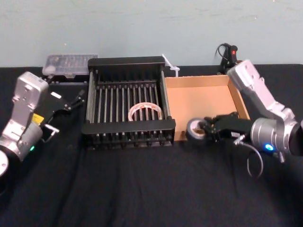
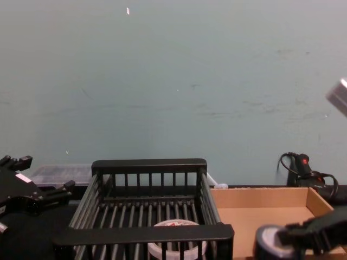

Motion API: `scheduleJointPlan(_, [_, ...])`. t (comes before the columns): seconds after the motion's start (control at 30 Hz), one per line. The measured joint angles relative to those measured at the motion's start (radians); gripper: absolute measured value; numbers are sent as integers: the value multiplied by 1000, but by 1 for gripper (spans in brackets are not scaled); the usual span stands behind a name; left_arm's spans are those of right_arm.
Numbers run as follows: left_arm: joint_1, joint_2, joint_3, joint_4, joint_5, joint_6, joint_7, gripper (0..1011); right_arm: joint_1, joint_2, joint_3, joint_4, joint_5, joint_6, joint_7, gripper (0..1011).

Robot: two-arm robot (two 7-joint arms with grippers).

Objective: Pick up the white tape and place it into the black box , Pick up the silver tape and place it into the brown box.

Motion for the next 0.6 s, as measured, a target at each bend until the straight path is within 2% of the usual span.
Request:
scheduleJointPlan(0.17, [0,0,0,0,0,0,0,1001,24,-35,33,38,-8,-1,-46,174])
scheduleJointPlan(0.6, [0,0,0,0,0,0,0,1001,77,-118,83,136,-46,10,-124,174])
